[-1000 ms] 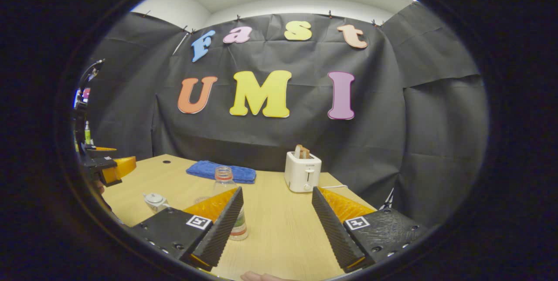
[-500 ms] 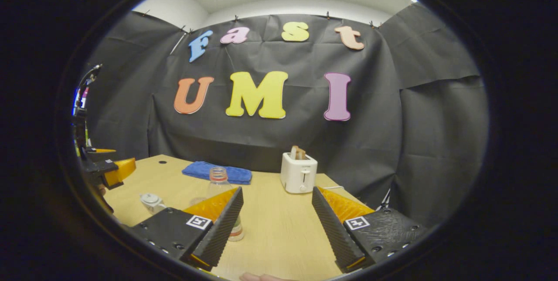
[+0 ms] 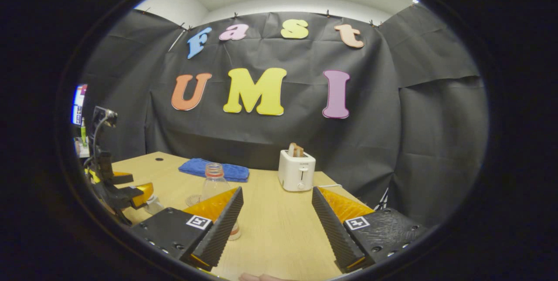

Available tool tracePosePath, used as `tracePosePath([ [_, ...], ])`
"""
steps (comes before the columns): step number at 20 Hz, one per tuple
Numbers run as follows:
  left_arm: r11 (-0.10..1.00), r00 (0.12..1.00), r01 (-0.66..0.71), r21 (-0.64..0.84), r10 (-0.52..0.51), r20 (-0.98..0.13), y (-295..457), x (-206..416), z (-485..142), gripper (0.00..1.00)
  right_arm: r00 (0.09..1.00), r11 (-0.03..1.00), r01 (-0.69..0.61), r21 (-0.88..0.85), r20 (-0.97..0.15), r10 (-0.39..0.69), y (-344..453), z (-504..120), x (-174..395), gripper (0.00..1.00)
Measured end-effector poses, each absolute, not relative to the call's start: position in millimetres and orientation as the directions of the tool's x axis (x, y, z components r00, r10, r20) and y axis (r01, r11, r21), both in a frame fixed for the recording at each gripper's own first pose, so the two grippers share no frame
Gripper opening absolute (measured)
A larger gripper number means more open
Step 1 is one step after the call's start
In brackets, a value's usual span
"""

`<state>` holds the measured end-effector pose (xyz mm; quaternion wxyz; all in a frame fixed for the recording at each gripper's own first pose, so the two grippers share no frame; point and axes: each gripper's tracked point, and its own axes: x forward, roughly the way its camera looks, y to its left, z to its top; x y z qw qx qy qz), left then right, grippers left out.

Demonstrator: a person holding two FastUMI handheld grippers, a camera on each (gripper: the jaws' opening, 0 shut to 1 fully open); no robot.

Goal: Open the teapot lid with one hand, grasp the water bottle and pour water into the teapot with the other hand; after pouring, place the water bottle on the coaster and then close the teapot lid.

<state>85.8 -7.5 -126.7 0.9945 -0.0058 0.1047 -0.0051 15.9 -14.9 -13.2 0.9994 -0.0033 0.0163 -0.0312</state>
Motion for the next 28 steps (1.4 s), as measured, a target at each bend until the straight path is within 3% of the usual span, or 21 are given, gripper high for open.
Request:
tracePosePath([
  [2,1.0,0.977,0.01,-0.028,-0.015,-0.214,-8,89,-131,0.96,0.997,0.998,0.063,-0.003,-0.035,-0.063,-16,-15,17,0.97],
  [5,0.999,0.98,0.013,-0.048,-0.022,-0.195,-7,94,-134,0.84,0.997,0.998,0.064,-0.002,-0.042,-0.064,-15,-16,19,0.97],
  [6,0.999,0.98,0.017,-0.05,-0.026,-0.195,-8,97,-135,0.76,0.997,0.998,0.065,0.0,-0.045,-0.065,-15,-18,19,0.95],
  [10,0.998,0.983,0.042,-0.036,-0.048,-0.177,-15,99,-133,0.59,0.997,0.998,0.058,-0.001,-0.053,-0.058,-10,-19,23,0.95],
  [15,0.999,0.984,0.043,0.005,-0.041,-0.172,-15,101,-133,0.27,0.997,0.999,0.05,-0.005,-0.055,-0.05,-7,-21,23,0.95],
  [16,0.999,0.984,0.048,0.003,-0.047,-0.17,-16,100,-132,0.3,0.997,0.999,0.048,-0.006,-0.056,-0.049,-6,-22,23,0.95],
  [17,0.999,0.984,0.052,0.003,-0.051,-0.17,-18,100,-132,0.2,0.997,0.999,0.048,-0.005,-0.057,-0.049,-6,-22,23,0.95],
  [20,0.999,0.985,0.05,0.011,-0.047,-0.166,-18,99,-132,0.1,0.997,0.999,0.042,-0.004,-0.064,-0.042,-3,-27,26,0.95],
  [28,0.997,0.987,0.07,-0.018,-0.072,-0.142,-15,96,-115,0.04,0.997,1.0,-0.024,-0.004,-0.073,0.023,23,-36,28,0.97],
])
